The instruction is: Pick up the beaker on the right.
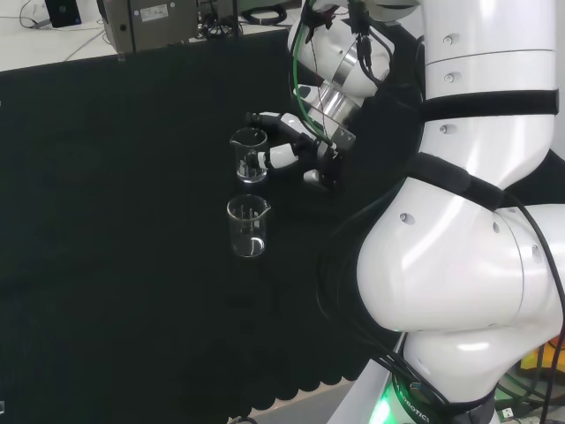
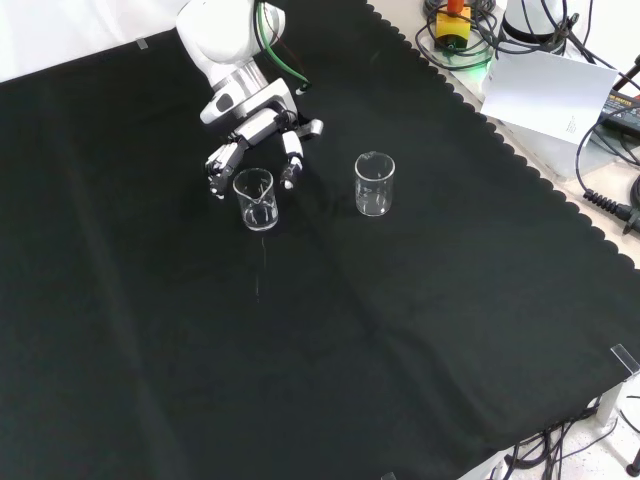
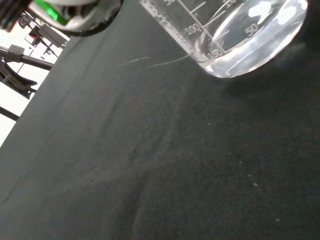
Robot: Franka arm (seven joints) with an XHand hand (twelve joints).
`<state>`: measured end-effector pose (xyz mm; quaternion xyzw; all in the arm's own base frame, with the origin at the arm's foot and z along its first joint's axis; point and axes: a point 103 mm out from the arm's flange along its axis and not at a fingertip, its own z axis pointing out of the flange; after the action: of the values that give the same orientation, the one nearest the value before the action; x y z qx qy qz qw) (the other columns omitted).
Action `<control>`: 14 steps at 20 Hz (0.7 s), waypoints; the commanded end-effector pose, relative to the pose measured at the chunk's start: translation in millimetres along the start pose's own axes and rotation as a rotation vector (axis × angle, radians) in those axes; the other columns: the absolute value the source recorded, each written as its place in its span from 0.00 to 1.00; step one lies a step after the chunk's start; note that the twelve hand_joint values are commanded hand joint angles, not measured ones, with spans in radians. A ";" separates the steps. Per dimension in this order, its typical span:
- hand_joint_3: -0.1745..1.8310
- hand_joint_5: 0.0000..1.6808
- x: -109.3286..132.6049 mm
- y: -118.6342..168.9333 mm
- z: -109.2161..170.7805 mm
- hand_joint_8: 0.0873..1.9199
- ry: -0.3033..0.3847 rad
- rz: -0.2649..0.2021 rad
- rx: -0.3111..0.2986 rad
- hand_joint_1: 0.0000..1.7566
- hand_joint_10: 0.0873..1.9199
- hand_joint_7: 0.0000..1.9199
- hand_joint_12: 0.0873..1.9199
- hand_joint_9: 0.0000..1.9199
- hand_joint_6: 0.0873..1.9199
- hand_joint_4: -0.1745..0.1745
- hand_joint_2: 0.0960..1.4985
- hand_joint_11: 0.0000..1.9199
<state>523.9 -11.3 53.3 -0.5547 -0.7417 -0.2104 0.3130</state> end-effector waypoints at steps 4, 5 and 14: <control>0.40 0.25 0.4 6.7 8.3 0.30 0.037 -0.025 -0.020 0.49 0.28 0.11 0.71 0.19 0.00 0.43 0.33 0.03; 0.41 0.25 0.3 7.6 9.7 0.30 0.041 -0.026 -0.018 0.49 0.28 0.11 0.71 0.19 0.00 0.43 0.33 0.03; 0.41 0.26 -3.9 12.0 13.4 0.30 0.097 -0.034 -0.030 0.48 0.28 0.12 0.71 0.19 0.00 0.43 0.32 0.02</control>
<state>530.8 -4.6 41.9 -0.5421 -0.7329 -0.2453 0.3299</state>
